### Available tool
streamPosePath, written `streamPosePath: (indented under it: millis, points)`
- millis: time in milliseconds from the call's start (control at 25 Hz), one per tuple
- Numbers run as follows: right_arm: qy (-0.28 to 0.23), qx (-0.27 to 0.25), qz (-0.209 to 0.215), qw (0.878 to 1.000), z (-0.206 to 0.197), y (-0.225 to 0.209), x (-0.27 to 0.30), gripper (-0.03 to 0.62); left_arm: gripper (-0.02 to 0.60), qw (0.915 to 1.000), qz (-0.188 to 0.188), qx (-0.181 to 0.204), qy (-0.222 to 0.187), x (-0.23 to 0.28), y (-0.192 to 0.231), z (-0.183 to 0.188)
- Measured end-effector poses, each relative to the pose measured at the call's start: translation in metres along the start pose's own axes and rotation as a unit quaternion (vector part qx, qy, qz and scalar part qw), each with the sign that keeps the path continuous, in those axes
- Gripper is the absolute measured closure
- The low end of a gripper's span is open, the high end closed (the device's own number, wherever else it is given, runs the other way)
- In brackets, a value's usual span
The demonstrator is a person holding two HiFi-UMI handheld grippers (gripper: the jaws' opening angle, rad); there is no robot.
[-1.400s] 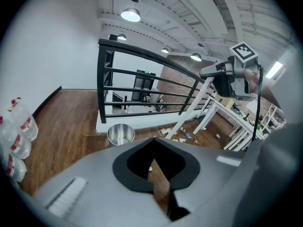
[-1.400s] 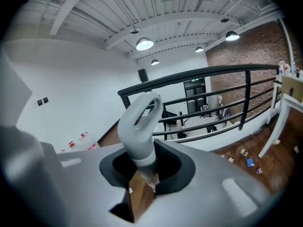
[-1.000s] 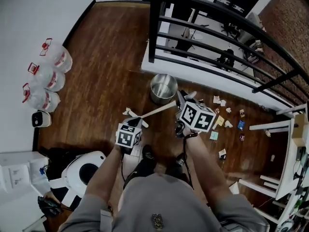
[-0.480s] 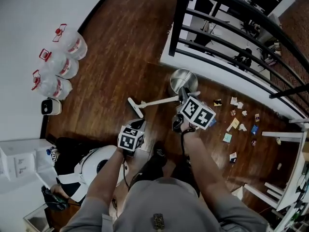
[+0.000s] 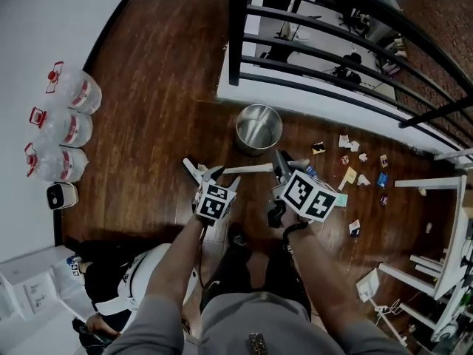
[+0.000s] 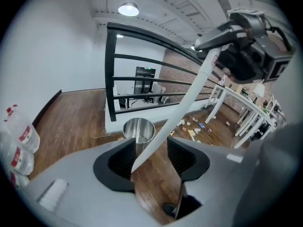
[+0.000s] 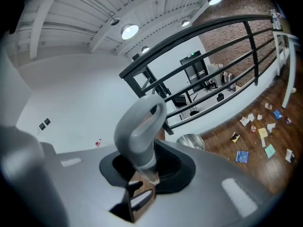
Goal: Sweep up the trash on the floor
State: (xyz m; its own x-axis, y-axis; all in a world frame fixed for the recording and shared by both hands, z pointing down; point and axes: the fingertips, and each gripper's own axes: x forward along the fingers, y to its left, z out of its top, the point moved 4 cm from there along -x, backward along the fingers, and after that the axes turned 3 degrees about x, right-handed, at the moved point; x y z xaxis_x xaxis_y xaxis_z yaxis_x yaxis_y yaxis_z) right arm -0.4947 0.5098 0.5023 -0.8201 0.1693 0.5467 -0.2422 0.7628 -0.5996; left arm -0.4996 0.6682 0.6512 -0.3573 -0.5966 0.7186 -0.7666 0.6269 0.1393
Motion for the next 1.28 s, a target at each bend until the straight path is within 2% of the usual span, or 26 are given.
streamPosePath:
  millis: [160, 280, 360, 520, 680, 920, 1080, 1280]
  points:
    - [-0.004, 0.017, -0.007, 1.0, 0.003, -0.018, -0.007, 0.525, 0.381, 0.9977, -0.034, 0.057, 0.017, 0.032, -0.015, 0.009]
    - [-0.014, 0.025, -0.017, 0.999, 0.011, -0.034, -0.02, 0.523, 0.442, 0.9941, -0.062, 0.088, 0.014, 0.045, -0.04, 0.014]
    - [-0.021, 0.02, -0.022, 0.999, 0.017, -0.041, -0.03, 0.525, 0.48, 0.9925, -0.071, 0.098, 0.015, 0.054, -0.056, 0.017]
    - [-0.033, 0.02, -0.046, 0.998, 0.03, -0.064, -0.054, 0.524, 0.477, 0.9902, -0.094, 0.101, 0.022, 0.071, -0.09, 0.028]
    - [-0.046, 0.037, -0.07, 0.996, 0.041, -0.1, -0.085, 0.525, 0.477, 0.983, -0.13, 0.129, 0.013, 0.085, -0.135, 0.049]
    - [-0.077, 0.049, -0.111, 0.99, 0.067, -0.162, -0.145, 0.525, 0.477, 0.9722, -0.175, 0.154, 0.025, 0.116, -0.22, 0.067]
    - [-0.1, 0.056, -0.134, 0.984, 0.087, -0.215, -0.193, 0.525, 0.477, 0.962, -0.205, 0.178, 0.031, 0.142, -0.292, 0.083]
    - [-0.125, 0.071, -0.154, 0.977, 0.107, -0.289, -0.254, 0.525, 0.476, 0.9532, -0.227, 0.194, 0.044, 0.177, -0.381, 0.097]
